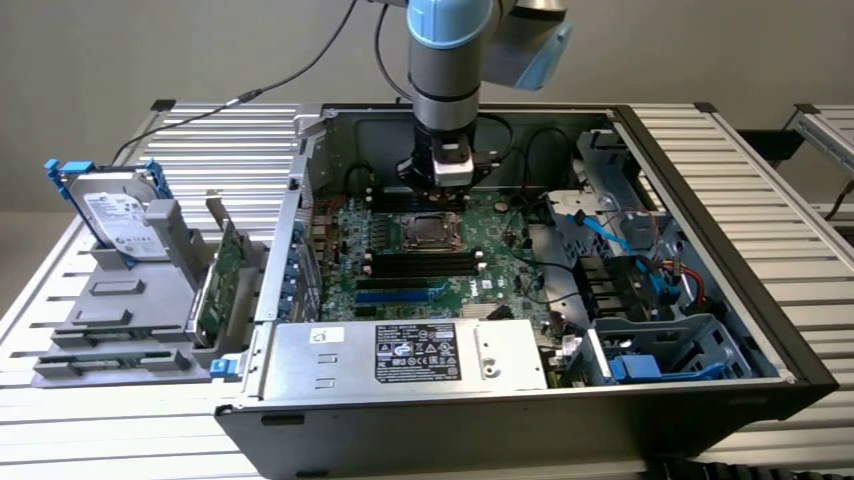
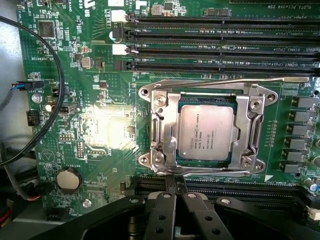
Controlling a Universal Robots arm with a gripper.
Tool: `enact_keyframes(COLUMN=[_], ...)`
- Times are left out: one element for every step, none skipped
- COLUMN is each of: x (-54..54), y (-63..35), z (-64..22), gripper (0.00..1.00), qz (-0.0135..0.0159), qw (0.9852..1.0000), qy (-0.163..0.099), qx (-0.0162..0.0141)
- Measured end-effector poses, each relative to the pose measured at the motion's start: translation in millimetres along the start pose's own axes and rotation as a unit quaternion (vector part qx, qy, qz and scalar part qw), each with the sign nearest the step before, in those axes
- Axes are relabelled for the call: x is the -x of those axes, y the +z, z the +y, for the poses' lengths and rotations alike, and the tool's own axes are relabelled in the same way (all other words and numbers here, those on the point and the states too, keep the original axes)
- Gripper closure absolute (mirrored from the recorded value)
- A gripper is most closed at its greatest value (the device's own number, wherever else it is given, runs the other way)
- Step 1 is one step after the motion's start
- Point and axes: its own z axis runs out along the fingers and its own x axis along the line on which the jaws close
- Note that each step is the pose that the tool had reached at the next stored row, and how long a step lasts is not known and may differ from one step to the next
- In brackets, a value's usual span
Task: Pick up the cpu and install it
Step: 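Install the first cpu locking lever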
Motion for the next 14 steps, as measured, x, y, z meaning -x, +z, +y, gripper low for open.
enact_keyframes(x=[-0.1,-0.2,-0.3,-0.4,-0.6,-0.7,-0.9,-1.1,-1.2,-1.3,-1.5,-1.5,-1.6,-1.7], y=[-1.0,-2.7,-4.7,-6.9,-9.2,-11.5,-14.0,-16.3,-18.4,-20.3,-22.0,-23.7,-25.4,-27.1], z=[-0.2,-0.5,-0.8,-1.1,-1.5,-1.9,-2.2,-2.6,-2.8,-2.9,-2.7,-2.2,-1.6,-0.7], gripper=[0.89,0.89,0.89,0.89,0.89,0.89,0.89,0.89,0.89,0.89,0.89,0.89,0.89,0.89], qz=[-0.0006,-0.0014,-0.0021,-0.0027,-0.0032,-0.0036,-0.0040,-0.0044,-0.0046,-0.0047,-0.0049,-0.0050,-0.0050,-0.0050], qw=[1.0000,1.0000,1.0000,1.0000,1.0000,1.0000,1.0000,1.0000,1.0000,1.0000,1.0000,1.0000,1.0000,1.0000], qy=[0.000,0.000,0.000,0.000,0.000,0.000,0.000,0.000,0.000,0.000,0.000,0.000,0.000,0.000], qx=[-0.0002,0.0000,0.0001,0.0001,0.0001,0.0000,0.0001,0.0001,0.0000,0.0000,0.0000,0.0000,0.0000,-0.0001])
